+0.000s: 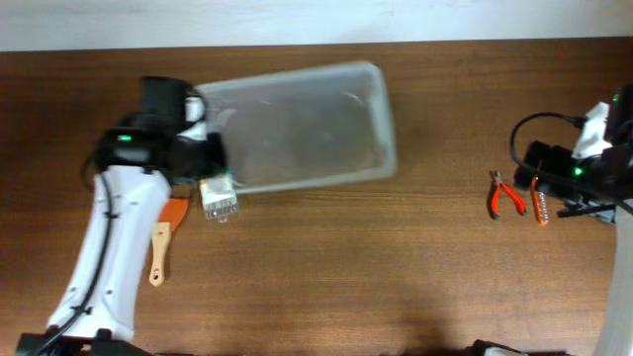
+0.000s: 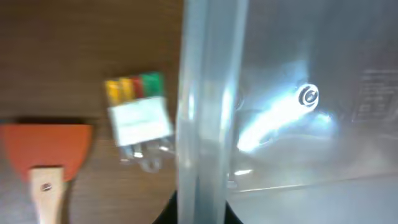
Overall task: Pack container
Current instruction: 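Lift and carry the clear container with the left gripper to table center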
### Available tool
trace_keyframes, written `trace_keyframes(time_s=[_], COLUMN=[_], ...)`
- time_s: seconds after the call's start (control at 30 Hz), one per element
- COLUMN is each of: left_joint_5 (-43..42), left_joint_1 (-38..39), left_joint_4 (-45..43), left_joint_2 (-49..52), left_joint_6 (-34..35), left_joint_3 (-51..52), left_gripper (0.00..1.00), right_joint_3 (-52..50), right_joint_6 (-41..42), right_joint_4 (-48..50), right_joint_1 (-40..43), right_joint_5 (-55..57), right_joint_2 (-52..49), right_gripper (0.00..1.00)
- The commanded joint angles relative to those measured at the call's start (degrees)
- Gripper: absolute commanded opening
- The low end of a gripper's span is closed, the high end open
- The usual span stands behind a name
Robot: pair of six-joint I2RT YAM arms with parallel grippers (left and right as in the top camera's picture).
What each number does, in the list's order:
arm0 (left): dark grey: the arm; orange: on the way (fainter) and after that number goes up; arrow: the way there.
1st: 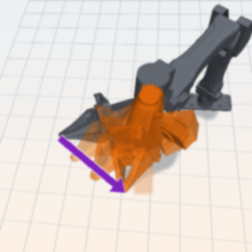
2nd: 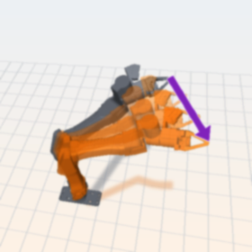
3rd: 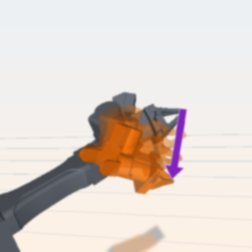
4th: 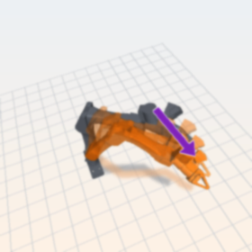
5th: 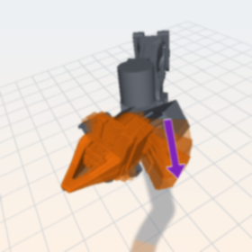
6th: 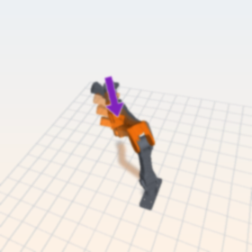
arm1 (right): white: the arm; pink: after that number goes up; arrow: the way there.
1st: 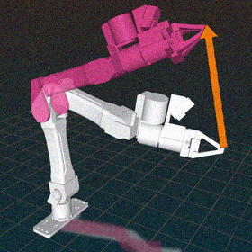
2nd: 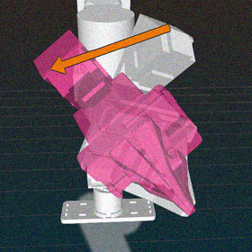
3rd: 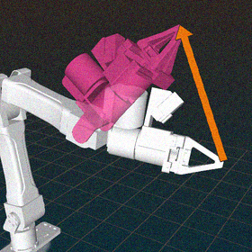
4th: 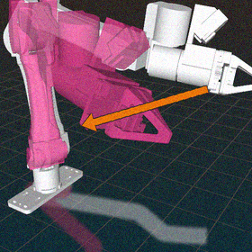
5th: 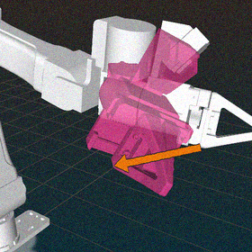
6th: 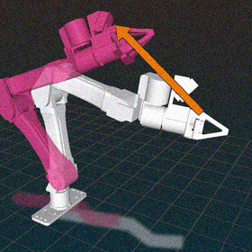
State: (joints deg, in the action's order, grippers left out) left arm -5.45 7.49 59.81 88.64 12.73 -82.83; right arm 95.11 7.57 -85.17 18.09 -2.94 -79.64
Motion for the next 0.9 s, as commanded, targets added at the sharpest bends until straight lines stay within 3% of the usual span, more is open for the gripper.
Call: trace_keyframes(time_s=[0.0,0.17,0.5,0.87], left_joint_5=[0.7,0.8,0.8,7.9], left_joint_1=[4.8,8.8,9.0,8.9], left_joint_4=[0.4,0.8,3.5,8.5], left_joint_2=[2.3,8.3,20.5,21.4], left_joint_6=[-4.4,-5.1,-5.1,1.2], left_joint_3=[-0.4,-0.3,0.3,1.4], left_gripper=[0.02,0.02,0.02,0.02], right_joint_3=[1.2,1.2,1.2,1.2], right_joint_6=[-0.2,-0.3,-0.3,-0.3], right_joint_4=[-0.1,-0.2,-0.8,-1.0], right_joint_1=[0.3,0.3,0.3,0.3], right_joint_5=[0.6,0.6,0.6,0.6], right_joint_2=[0.7,0.7,0.7,0.7], right_gripper=[0.99,0.99,0.99,0.99])
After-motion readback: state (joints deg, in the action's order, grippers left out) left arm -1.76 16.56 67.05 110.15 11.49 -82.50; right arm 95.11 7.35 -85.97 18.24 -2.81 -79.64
